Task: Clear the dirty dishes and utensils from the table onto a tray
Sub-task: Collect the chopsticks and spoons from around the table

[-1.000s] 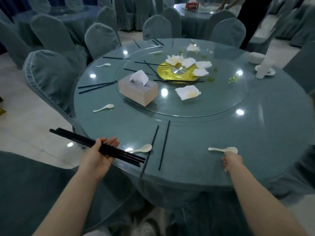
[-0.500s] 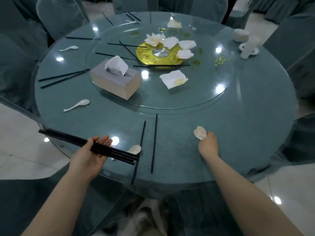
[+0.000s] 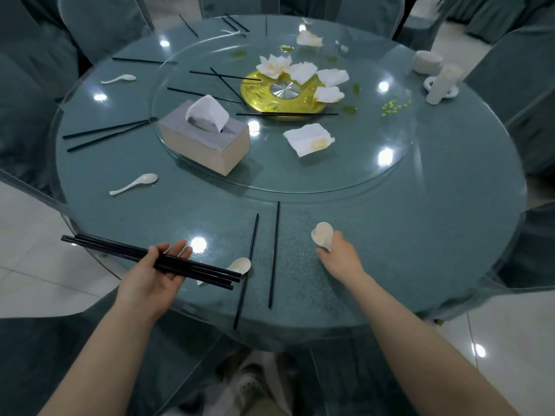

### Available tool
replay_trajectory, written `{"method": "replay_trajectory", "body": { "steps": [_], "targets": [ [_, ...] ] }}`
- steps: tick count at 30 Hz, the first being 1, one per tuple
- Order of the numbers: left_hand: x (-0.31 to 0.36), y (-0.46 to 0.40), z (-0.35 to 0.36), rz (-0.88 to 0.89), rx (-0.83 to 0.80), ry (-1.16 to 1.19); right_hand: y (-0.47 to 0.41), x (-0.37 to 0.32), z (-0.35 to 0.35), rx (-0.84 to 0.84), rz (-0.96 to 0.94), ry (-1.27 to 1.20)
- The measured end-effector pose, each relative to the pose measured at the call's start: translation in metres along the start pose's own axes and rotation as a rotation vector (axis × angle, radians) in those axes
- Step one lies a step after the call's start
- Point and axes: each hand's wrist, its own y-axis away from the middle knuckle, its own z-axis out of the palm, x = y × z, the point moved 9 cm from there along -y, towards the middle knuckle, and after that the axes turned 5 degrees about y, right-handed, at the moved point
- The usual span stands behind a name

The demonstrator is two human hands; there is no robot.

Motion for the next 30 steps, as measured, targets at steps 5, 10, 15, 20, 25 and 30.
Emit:
{"method": "replay_trajectory", "body": {
  "steps": [5,10,15,20,25,30],
  "targets": [
    [0.001,0.0,-0.001,0.006,0.002,0.016,0.003,-0.021,0.0,0.0,-0.146,0.193],
    [-0.001,0.001,-0.007,0.011,0.009,0.037,0.006,-0.031,0.013,-0.063,-0.174,0.266],
    [-0.003,0.005,-0.011,0.02,0.012,0.045,0.007,-0.039,0.021,-0.033,-0.258,0.477],
    [-0.003,0.006,-0.013,0.02,0.012,0.053,0.006,-0.046,0.019,0.026,-0.334,0.518],
    [-0.009,0.004,-0.012,0.007,0.006,0.052,0.005,-0.044,0.016,0.02,-0.345,0.382],
    [-0.015,0.002,-0.013,-0.01,0.012,0.041,0.007,-0.036,0.01,0.081,-0.314,0.324]
  ]
}}
